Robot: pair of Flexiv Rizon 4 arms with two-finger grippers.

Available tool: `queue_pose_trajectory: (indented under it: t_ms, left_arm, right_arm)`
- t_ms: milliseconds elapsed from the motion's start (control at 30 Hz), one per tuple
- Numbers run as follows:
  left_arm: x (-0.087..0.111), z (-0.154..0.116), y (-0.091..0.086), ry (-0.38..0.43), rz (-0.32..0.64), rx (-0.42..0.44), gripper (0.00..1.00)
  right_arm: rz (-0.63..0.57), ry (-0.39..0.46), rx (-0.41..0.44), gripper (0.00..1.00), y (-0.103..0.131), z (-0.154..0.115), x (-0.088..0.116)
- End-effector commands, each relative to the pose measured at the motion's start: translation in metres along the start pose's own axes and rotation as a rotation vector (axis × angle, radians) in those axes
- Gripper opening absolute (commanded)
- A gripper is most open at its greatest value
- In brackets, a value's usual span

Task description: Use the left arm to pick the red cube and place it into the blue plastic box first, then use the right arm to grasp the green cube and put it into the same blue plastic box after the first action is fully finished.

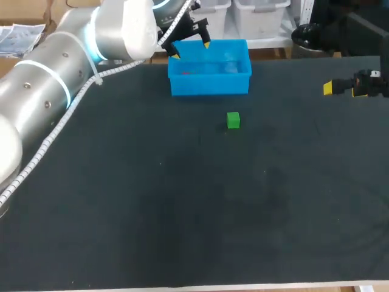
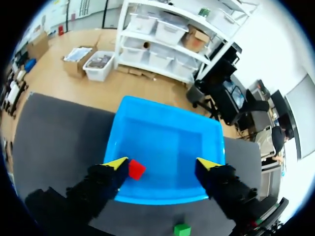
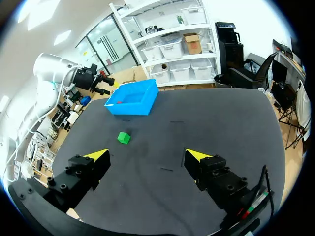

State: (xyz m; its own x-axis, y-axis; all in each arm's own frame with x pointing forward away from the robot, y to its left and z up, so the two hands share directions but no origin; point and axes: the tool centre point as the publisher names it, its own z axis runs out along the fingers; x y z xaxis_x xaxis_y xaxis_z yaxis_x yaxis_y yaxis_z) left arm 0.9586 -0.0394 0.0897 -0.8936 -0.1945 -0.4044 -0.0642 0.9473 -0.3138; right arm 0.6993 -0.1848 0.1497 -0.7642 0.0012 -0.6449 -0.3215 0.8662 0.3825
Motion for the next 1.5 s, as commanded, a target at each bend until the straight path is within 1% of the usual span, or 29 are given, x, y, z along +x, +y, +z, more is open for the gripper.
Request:
queue_pose_trajectory:
  t_ms: [33, 233, 367, 467, 667, 700, 800, 1500]
  left_arm:
    - [0.000, -0.009, -0.005, 0.010, 0.046, -0.011, 1.00]
    - [0.016, -0.029, -0.007, -0.006, 0.120, 0.000, 1.00]
    - [0.034, -0.048, -0.007, -0.010, 0.188, 0.017, 1.00]
    - [0.047, -0.061, -0.004, -0.007, 0.228, 0.050, 1.00]
    - [0.072, -0.091, 0.002, -0.007, 0.311, 0.088, 1.00]
    - [0.076, -0.095, 0.004, -0.007, 0.325, 0.090, 1.00]
    - [0.088, -0.107, 0.008, -0.002, 0.351, 0.054, 1.00]
    - [0.088, -0.107, 0.008, -0.002, 0.351, 0.054, 1.00]
  right_arm:
    - [0.000, 0.001, 0.000, 1.00, 0.000, 0.000, 0.000]
    - [0.000, 0.001, 0.000, 1.00, 0.000, 0.000, 0.000]
    - [0.000, 0.001, 0.000, 1.00, 0.000, 0.000, 0.000]
    - [0.000, 0.001, 0.000, 1.00, 0.000, 0.000, 0.000]
    - [0.000, 0.001, 0.000, 1.00, 0.000, 0.000, 0.000]
    - [0.000, 0.001, 0.000, 1.00, 0.000, 0.000, 0.000]
    - [0.000, 0.001, 0.000, 1.00, 0.000, 0.000, 0.000]
    - [0.000, 0.001, 0.000, 1.00, 0.000, 0.000, 0.000]
